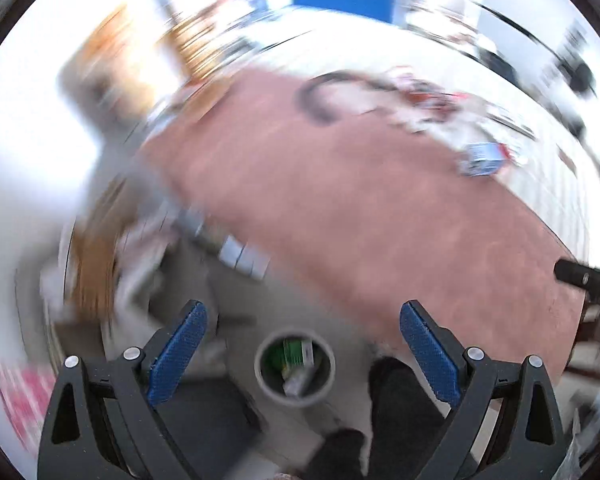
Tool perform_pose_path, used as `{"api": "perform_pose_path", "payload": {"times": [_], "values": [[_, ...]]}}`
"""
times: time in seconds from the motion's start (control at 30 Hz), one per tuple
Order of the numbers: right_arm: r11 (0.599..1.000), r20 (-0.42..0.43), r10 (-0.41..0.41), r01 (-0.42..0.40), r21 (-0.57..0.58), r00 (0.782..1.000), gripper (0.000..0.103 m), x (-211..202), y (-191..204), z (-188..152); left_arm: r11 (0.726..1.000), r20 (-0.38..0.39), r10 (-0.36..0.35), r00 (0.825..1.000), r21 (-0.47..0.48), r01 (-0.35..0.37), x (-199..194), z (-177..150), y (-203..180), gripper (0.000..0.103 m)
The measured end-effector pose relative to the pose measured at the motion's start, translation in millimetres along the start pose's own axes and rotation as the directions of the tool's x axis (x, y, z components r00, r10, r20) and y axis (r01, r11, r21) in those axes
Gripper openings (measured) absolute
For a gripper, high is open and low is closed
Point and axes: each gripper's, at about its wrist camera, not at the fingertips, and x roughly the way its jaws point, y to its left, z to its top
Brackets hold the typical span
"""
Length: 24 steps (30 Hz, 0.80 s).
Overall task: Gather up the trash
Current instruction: 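Swing both open tools back over the table, then grasp the red-topped milk carton with the left tool while the right tool grasps the foil blister pack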
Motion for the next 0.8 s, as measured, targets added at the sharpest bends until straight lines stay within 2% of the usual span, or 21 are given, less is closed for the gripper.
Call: {"api": "perform_pose_path", "payload": {"times": [0.07,0.17,0.27,0.33,0.4,0.47,0.53,0.57,0.63,0.67,0.7,0.77,0.8], "values": [[0.998,-0.011,-0.040,0.040,0.055,0.999,0.103,6.8,-40.0,31.9,0.992,0.010,-0.003,1.000,0.124,0.002,14.5,42.7,-43.0,0.099],[0.988,-0.047,-0.087,0.093,0.127,0.995,0.103,29.4,-95.6,72.0,0.953,-0.009,-0.013,1.000,0.303,0.015,42.7,98.3,-107.1,0.099],[0.975,-0.097,-0.103,0.120,0.186,0.990,0.103,55.2,-146.3,101.3,0.878,-0.041,-0.039,0.998,0.476,0.054,74.1,133.7,-169.3,0.098],[0.965,-0.129,-0.109,0.136,0.225,0.986,0.103,75.6,-173.8,113.3,0.809,-0.092,-0.049,0.995,0.580,0.093,101.7,150.7,-210.5,0.098],[0.953,-0.159,-0.104,0.144,0.266,0.982,0.103,90.1,-199.4,122.3,0.750,-0.135,-0.026,0.991,0.652,0.109,126.9,158.7,-239.3,0.085],[0.946,-0.179,-0.098,0.148,0.289,0.979,0.103,101.4,-217.0,130.4,0.695,-0.192,0.016,0.981,0.708,0.127,157.5,162.3,-264.0,0.077],[0.942,-0.195,-0.093,0.150,0.301,0.976,0.103,110.7,-228.5,137.4,0.672,-0.229,0.034,0.973,0.726,0.147,175.9,165.4,-274.6,0.060],[0.940,-0.202,-0.092,0.152,0.304,0.975,0.103,113.3,-233.9,140.2,0.669,-0.248,0.042,0.968,0.726,0.157,184.8,168.0,-277.2,0.045],[0.938,-0.212,-0.089,0.153,0.311,0.973,0.103,116.8,-243.5,146.0,0.687,-0.279,0.030,0.960,0.703,0.183,192.6,176.0,-275.4,0.042],[0.938,-0.214,-0.085,0.150,0.311,0.973,0.103,118.7,-247.1,149.6,0.718,-0.309,0.002,0.951,0.662,0.214,194.5,183.4,-269.4,0.034],[0.941,-0.216,-0.083,0.148,0.304,0.973,0.103,120.2,-247.5,155.6,0.747,-0.323,-0.007,0.946,0.627,0.220,196.4,188.8,-262.1,0.033],[0.950,-0.211,-0.081,0.139,0.278,0.974,0.103,123.8,-245.2,171.0,0.846,-0.351,-0.032,0.936,0.489,0.212,201.1,204.2,-235.4,0.033],[0.959,-0.206,-0.075,0.127,0.252,0.976,0.103,125.7,-238.8,180.6,0.883,-0.360,-0.048,0.932,0.421,0.208,202.4,208.7,-222.8,0.033]]}}
